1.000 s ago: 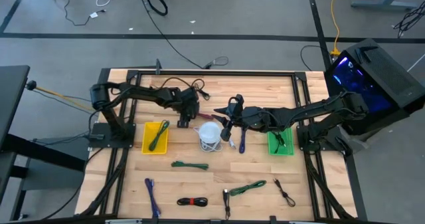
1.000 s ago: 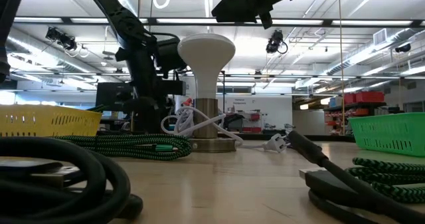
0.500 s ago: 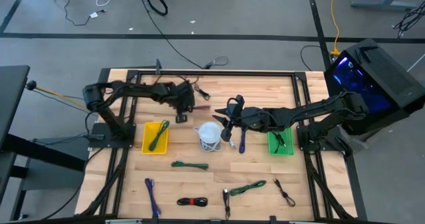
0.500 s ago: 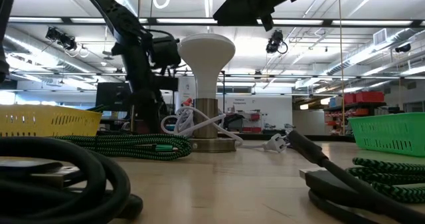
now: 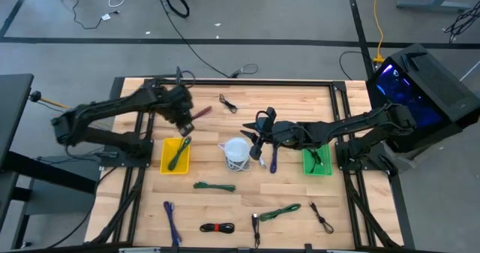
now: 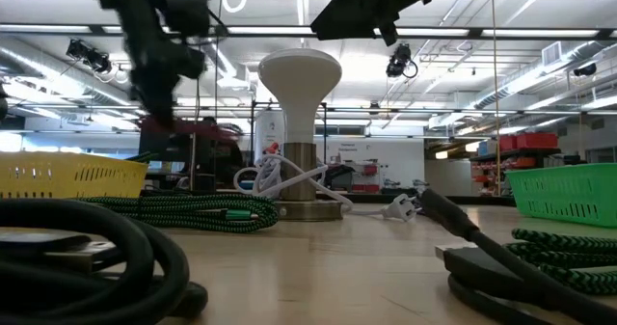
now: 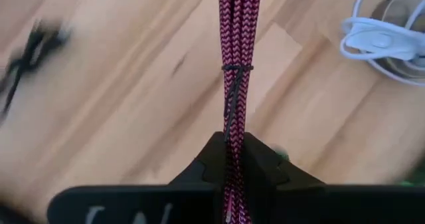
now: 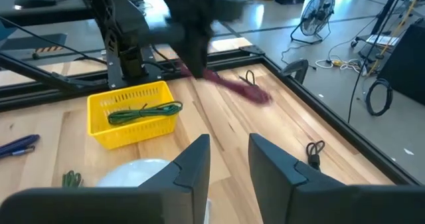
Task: Pick & Place USB Port
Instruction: Put the pink charger cable into the yellow bin
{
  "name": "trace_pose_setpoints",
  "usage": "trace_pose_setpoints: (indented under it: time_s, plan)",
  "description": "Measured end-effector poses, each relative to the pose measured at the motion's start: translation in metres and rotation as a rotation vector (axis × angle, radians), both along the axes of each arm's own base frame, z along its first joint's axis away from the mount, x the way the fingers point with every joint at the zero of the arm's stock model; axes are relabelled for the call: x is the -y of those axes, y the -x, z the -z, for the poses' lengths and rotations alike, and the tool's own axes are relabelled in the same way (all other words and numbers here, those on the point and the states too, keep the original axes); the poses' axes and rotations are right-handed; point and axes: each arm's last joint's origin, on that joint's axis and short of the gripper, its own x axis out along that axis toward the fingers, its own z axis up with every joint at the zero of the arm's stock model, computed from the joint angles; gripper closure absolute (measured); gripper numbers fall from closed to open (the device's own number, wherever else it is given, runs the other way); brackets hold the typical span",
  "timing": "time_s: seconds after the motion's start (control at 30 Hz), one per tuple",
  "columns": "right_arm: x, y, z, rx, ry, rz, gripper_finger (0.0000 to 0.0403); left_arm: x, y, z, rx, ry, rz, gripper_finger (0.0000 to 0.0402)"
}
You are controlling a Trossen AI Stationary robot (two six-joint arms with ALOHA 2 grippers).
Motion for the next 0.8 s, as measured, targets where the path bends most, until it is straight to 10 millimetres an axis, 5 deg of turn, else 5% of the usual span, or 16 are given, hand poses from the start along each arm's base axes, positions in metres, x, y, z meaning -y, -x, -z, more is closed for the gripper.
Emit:
trace_pose_setpoints:
  time_s: [0.27, 0.53, 0.8]
  plan:
    - [0.001, 0.0, 0.0, -0.005, 0.013, -0.003, 0.0298, 0.042, 0.052, -0.027, 0.047, 0.107, -0.275, 0.0375]
    - [0.001, 0.0, 0.0, -0.007, 0.02, -0.006, 0.0298, 0.075, 0.065, -0.032, 0.094, 0.152, -0.444, 0.0375]
    - [0.001, 0.0, 0.001, -0.018, 0.029, -0.009, 0.0298, 0.106, 0.061, 0.008, 0.082, 0.219, -0.532, 0.0375]
